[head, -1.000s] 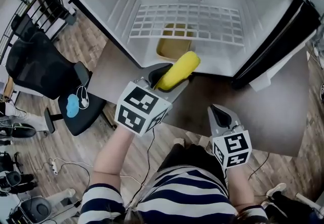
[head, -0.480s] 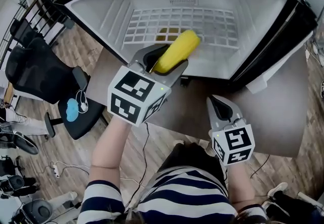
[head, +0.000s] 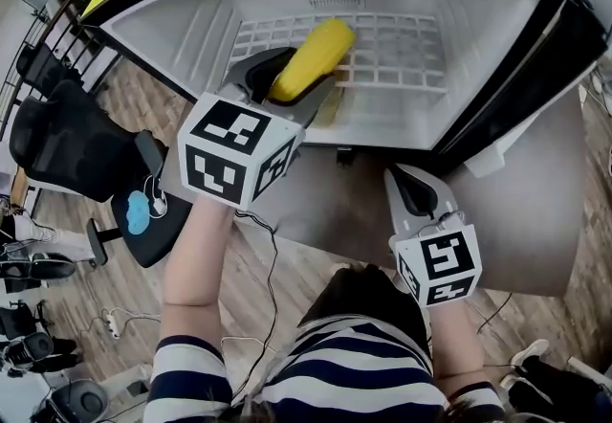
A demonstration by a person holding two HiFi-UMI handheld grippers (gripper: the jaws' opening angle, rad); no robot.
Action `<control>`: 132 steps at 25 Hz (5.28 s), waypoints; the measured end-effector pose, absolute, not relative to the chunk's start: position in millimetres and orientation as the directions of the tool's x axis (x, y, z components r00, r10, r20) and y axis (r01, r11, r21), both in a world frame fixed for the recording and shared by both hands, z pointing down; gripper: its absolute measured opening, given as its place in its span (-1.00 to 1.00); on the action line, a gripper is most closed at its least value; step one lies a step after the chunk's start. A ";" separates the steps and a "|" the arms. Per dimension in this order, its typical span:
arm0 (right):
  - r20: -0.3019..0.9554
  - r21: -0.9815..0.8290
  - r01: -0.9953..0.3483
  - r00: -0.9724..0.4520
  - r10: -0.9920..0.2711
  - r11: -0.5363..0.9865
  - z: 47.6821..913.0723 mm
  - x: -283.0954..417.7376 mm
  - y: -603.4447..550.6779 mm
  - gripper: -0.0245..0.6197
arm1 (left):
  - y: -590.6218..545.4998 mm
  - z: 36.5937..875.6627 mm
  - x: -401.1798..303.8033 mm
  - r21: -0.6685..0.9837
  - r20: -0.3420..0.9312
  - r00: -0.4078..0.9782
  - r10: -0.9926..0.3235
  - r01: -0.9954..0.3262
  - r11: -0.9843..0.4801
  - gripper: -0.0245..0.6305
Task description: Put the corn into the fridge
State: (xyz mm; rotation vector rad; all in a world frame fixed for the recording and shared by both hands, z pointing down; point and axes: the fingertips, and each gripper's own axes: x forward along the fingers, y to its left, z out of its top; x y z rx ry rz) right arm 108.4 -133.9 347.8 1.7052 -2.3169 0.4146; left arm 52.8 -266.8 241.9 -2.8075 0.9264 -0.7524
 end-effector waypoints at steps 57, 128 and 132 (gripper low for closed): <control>0.398 -0.128 -0.959 -0.283 -0.872 0.253 385.4 119.2 -123.2 -0.95 | -334.2 244.0 39.8 -0.453 0.339 0.585 -0.737 -0.585 -0.673 -0.93; 0.380 -0.025 -0.960 -0.268 -0.886 0.279 340.7 83.3 -84.6 -0.95 | -109.2 350.9 -97.0 0.145 0.402 0.533 -0.745 -0.840 -0.523 -0.93; 0.380 -0.021 -0.958 -0.272 -0.884 0.286 337.7 83.8 -83.6 -0.95 | -105.6 348.9 -96.9 0.142 0.405 0.530 -0.745 -0.841 -0.521 -0.93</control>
